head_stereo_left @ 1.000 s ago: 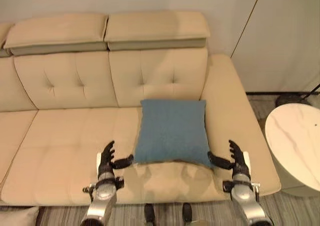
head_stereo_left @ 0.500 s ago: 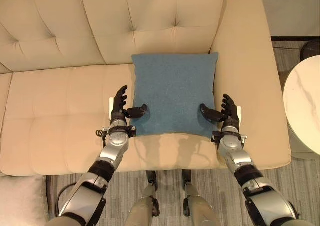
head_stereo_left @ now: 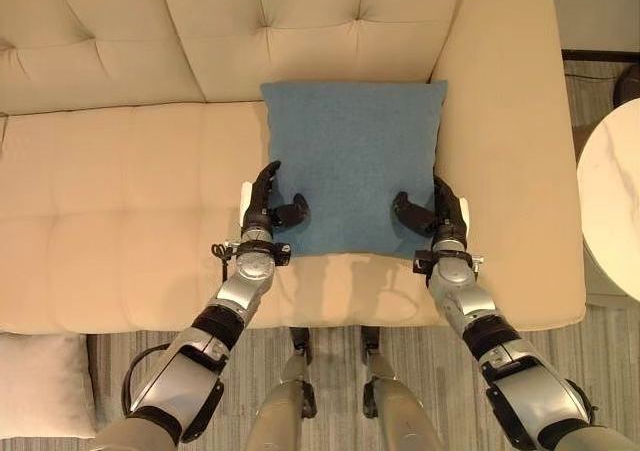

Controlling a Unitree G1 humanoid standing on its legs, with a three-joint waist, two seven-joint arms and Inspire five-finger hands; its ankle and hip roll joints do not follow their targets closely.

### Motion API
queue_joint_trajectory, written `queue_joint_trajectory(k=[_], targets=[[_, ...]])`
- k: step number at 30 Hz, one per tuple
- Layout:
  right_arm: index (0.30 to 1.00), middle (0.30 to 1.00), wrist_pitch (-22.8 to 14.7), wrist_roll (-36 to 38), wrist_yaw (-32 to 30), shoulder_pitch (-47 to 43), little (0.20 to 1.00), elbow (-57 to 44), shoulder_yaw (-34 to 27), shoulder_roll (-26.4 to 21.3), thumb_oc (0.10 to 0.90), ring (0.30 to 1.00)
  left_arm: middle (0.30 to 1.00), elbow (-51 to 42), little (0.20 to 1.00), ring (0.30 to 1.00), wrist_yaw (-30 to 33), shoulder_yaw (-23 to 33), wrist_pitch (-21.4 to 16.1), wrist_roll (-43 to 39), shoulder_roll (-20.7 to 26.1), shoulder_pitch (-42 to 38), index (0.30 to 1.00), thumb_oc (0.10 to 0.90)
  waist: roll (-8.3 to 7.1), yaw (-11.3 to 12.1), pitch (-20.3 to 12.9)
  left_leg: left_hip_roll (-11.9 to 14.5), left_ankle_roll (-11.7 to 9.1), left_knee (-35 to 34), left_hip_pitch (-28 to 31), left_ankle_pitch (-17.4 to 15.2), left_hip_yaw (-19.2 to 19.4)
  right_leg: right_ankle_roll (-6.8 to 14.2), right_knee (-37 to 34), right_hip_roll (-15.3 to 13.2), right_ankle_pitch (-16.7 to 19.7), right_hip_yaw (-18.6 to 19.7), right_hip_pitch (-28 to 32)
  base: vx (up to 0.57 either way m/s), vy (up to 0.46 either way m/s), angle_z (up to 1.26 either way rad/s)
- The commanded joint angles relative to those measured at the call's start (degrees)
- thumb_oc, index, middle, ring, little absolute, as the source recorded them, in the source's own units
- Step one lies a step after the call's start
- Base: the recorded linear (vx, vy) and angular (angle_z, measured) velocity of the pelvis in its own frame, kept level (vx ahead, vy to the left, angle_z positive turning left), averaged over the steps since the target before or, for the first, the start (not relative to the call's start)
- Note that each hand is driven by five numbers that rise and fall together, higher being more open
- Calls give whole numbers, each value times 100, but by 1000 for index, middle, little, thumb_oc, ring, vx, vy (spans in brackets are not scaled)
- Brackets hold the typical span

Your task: Pick up all the scattered cushions and arrange them neatly on the sofa.

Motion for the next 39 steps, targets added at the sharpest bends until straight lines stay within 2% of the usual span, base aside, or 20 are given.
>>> queue_joint_trajectory(k=[1, 5, 11, 15, 17, 18, 19, 25, 26, 27, 31, 37, 39], targets=[[300, 300, -672, 246, 466, -367, 300, -780, 70, 396, 400, 300, 300, 176, 300, 300, -502, -259, -426, -324, -320, -444, 300, 400, -325, 9, -150, -54, -296, 11, 127, -647, -58, 367, 63, -232, -596, 131, 69, 0, 0, 0], [300, 300, -736, 333, 569, -240, 300, -1089, 27, 396, 400, 300, 300, -89, 300, 300, -531, -198, -434, -331, -239, -412, 300, 400, -328, 9, -147, -47, -298, 11, 187, -656, -50, 368, 63, -220, -610, 125, 130, -17, -11, 0], [300, 300, -828, 263, 808, 696, 300, -1990, -118, 592, 400, 300, 300, -1158, 300, 300, -630, -21, -543, -551, -412, 451, 300, 400, -207, -10, -196, -38, -277, 11, 546, -749, 16, 338, 72, -206, -742, 114, 476, -3, -6, 0], [300, 300, -860, 119, 907, 1251, 300, -2449, -212, 669, 400, 300, 300, -1741, 300, 300, -703, 19, -578, -673, -568, 1032, 300, 400, -121, -39, -259, -15, -248, 11, 843, -809, 29, 309, 296, -226, -931, 62, 678, 45, -25, 4], [300, 300, -831, -94, 1014, 1714, 300, -2845, -281, 556, 400, 300, 300, -2245, 300, 300, -784, 48, -575, -655, -569, 1548, 300, 400, -43, -73, -302, 14, -216, 11, 1160, -895, 22, 231, 706, -219, -1182, 71, 820, 36, -23, 5], [300, 300, -831, -94, 1014, 1715, 300, -2845, -281, 556, 400, 300, 300, -2246, 300, 300, -784, 48, -575, -655, -569, 1549, 300, 400, -43, -74, -301, 14, -216, 11, 1162, -895, 21, 231, 707, -219, -1183, 71, 821, 49, -57, -1], [300, 300, -816, -219, 1082, 2058, 300, -3110, -395, 473, 400, 300, 300, -2648, 300, 300, -851, 85, -567, -589, -488, 1932, 300, 400, -6, -103, -353, 46, -211, 11, 1367, -936, -3, 183, 886, -196, -1348, 53, 974, 39, -74, 1], [300, 300, -830, -451, 1249, 2870, 300, -3888, -663, 371, 400, 300, 300, -3590, 300, 300, -1040, 340, -565, -642, -189, 2833, 300, 400, 6, -105, -553, 165, -253, 62, 1851, -952, -65, 50, 974, -42, -1661, 56, 1455, 43, -109, 5], [300, 300, -829, -451, 1249, 2871, 300, -3889, -663, 371, 400, 300, 300, -3590, 300, 300, -1040, 340, -565, -641, -189, 2833, 300, 400, 6, -105, -551, 165, -253, 62, 1853, -953, -65, 50, 973, -42, -1661, 55, 1458, -5, -132, 5], [300, 300, -857, -495, 1268, 3068, 300, -4132, -743, 328, 400, 300, 300, -3770, 300, 300, -1094, 362, -566, -688, -149, 2980, 300, 400, -43, -93, -549, 188, -290, 473, 1790, -1042, -101, -13, 941, -29, -1711, 40, 1610, -17, -143, 6], [300, 300, -855, -589, 1316, 3243, 300, -4487, -805, 189, 400, 300, 300, -3927, 300, 300, -1217, 243, -561, -759, -102, 3123, 300, 400, -185, -74, -525, 202, -404, 1418, 1418, -1156, -173, -110, 843, -94, -1770, -136, 1904, -12, -110, 25], [300, 300, -831, -550, 1298, 3274, 300, -4720, -779, 175, 400, 300, 300, -3967, 300, 300, -1297, 62, -428, -789, -67, 3263, 300, 400, -277, -49, -651, 455, -417, 1075, 984, -841, -142, -17, 734, -115, -1772, -183, 2020, 85, 54, 19], [300, 300, -833, -550, 1217, 3320, 300, -4742, -824, 163, 400, 300, 300, -3988, 300, 300, -1267, 4, -395, -725, -66, 3272, 300, 400, -267, -32, -681, 571, -467, 494, 885, -666, -269, 50, 736, -103, -1840, -123, 2043, 160, 163, 4]])
